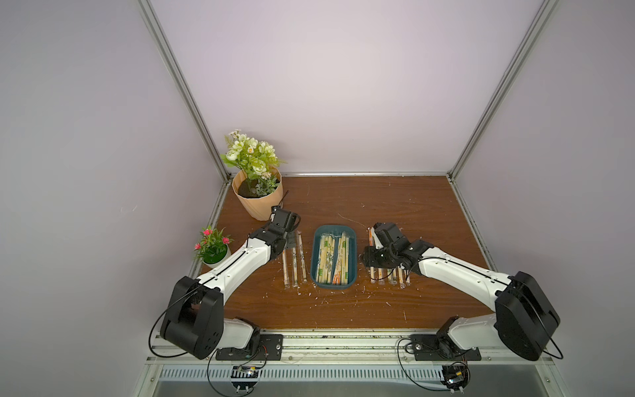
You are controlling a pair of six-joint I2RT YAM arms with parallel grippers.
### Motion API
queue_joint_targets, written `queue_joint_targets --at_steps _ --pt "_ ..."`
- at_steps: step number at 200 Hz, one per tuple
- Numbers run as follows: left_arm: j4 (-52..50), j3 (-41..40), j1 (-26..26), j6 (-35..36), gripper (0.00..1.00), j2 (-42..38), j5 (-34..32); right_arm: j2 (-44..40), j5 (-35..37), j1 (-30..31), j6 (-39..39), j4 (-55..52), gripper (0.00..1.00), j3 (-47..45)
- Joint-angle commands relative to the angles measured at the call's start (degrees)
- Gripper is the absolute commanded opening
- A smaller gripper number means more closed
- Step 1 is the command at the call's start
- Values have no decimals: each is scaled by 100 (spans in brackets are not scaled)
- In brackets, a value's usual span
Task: Take the paired disposable chopsticks out of the storage box
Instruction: Place the paired disposable chopsticks at the center of the board.
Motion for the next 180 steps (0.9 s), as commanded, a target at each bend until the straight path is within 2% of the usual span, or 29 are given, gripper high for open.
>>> queue_joint_targets --at_steps 1,45,89,118,144,168,180 --pt "-73 -132 100 167 0 -12 -503 -92 71 -20 -116 -28 59 192" --pt "1 -197 159 237 0 450 -917 -192 130 -29 -134 -89 59 168" --pt "240 -360 159 242 1 800 -860 -255 120 -37 -83 -81 59 76" --pt "413 -459 159 238 6 944 -707 -307 135 -45 -75 -98 59 64" --pt "465 -484 159 220 15 1008 -613 -342 139 -42 -55 -124 59 64" --pt "454 -444 159 249 31 924 -551 -400 176 -46 -33 -155 59 33" --pt "423 -398 159 271 35 845 -517 -430 187 -40 -22 -160 59 20"
